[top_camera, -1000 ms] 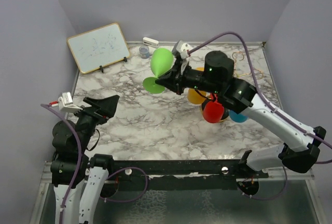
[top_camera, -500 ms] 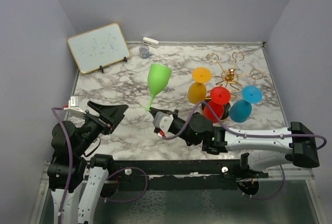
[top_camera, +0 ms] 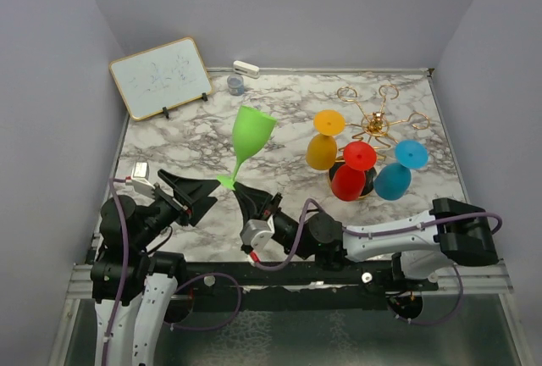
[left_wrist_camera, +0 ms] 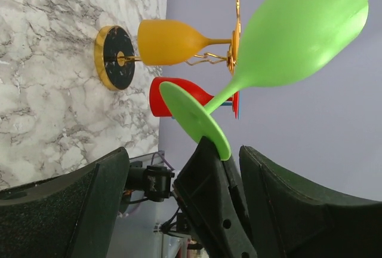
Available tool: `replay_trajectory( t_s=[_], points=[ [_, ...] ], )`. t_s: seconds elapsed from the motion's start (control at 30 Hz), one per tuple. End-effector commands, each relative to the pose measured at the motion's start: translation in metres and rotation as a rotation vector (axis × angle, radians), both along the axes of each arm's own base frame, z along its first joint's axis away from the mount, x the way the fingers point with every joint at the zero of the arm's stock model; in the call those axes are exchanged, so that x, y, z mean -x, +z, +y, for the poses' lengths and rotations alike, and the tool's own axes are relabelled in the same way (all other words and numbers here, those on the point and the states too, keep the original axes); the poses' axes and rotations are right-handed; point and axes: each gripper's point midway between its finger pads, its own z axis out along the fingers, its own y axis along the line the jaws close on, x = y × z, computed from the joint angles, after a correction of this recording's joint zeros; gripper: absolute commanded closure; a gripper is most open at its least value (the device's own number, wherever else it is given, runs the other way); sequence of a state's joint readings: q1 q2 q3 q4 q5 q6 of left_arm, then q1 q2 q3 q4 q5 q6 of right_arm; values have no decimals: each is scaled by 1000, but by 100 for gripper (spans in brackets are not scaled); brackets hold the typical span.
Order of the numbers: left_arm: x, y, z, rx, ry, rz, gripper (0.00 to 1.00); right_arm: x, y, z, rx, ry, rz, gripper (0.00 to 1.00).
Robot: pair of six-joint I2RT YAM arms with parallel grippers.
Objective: Take the wine glass off the wine glass rack
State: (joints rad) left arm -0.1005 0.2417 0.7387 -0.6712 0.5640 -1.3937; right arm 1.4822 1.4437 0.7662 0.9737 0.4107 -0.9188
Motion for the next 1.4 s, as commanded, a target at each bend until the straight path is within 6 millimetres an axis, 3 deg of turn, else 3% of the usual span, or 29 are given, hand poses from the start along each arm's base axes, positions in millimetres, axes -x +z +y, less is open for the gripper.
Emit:
replay_trajectory(
  t_s=[0.0,0.43,0.6,0.67,0.8,0.83,0.93,1.07,1.13,1.27,1.37],
  points=[
    [5,11,-5,75,-29,17,24,9,-2,-1,-17,-40,-64,99],
    [1,-4,-9,77,-54,45,37,31,-15,8,-13,-24,-115,99],
    [-1,-5,-10,82,-62,39,51,38,-20,17,5,-2,-122,99],
    [-1,-4,-10,85,-61,31,60,39,-23,19,16,-6,-122,99],
    [-1,-5,-10,79,-63,23,97,36,-21,13,3,-40,-105,97],
    [0,-7,-10,76,-62,24,100,36,-20,11,-2,-47,-100,96],
    [0,-11,-9,72,-58,23,100,34,-14,2,-20,-69,-72,90],
    [-2,-13,-5,65,-19,0,100,32,-6,-12,-20,-96,-6,65],
    [-4,-14,-1,63,8,-12,100,32,-8,-19,22,-103,40,59],
    [-9,-17,7,54,70,-41,100,42,-19,-36,129,-70,220,56],
    [-12,-19,13,47,118,-59,100,55,-17,-53,200,-4,451,55]
  ],
)
